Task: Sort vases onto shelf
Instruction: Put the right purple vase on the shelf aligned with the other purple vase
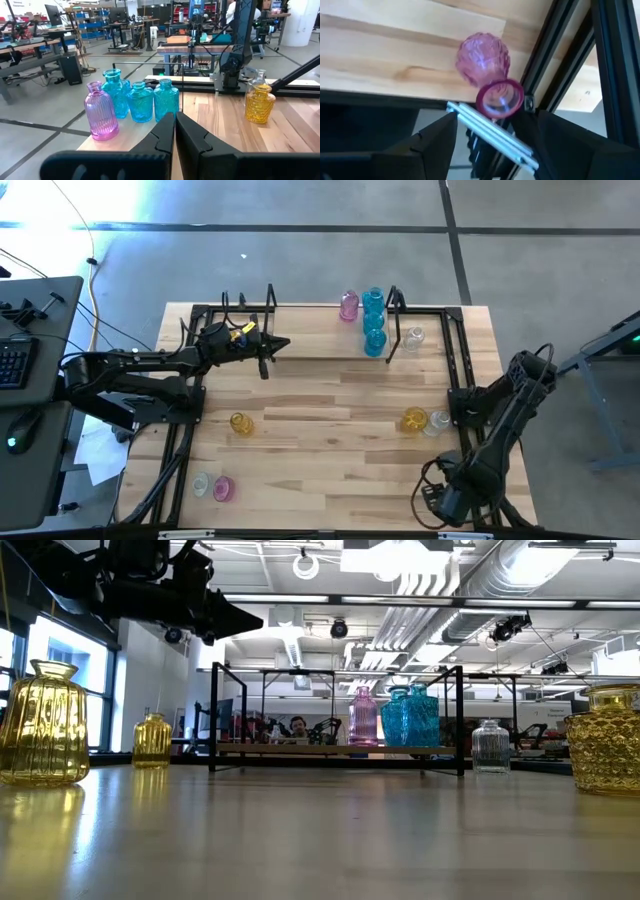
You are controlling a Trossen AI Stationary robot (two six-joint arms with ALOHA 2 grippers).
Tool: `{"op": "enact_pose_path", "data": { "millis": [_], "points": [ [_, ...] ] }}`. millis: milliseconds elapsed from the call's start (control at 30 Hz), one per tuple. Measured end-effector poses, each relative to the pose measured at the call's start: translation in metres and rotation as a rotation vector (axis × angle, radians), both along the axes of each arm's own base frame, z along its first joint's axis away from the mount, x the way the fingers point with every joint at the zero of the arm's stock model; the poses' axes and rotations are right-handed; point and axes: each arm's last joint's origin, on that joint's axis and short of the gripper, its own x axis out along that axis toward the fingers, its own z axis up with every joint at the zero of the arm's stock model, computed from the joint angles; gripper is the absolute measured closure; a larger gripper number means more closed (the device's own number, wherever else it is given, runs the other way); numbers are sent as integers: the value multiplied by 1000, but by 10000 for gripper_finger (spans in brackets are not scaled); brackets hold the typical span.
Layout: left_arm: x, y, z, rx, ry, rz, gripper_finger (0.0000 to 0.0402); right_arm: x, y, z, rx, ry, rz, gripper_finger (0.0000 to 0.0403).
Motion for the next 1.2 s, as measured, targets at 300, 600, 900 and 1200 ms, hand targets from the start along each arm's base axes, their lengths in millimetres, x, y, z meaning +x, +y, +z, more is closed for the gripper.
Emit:
{"op": "enact_pose_path", "data": {
  "millis": [300, 600, 900, 1200],
  "points": [
    [0, 0, 0, 0, 0, 0, 397, -5, 5, -19, -66, 19, 30, 141],
    [0, 0, 0, -1, 0, 0, 397, -5, 10, -28, -100, 28, 46, 141],
    [0, 0, 0, -1, 0, -1, 397, -2, 16, -36, -101, 29, 46, 142],
    [0, 0, 0, -2, -1, -1, 397, -1, 15, -36, -125, 0, 46, 196]
  ]
}}
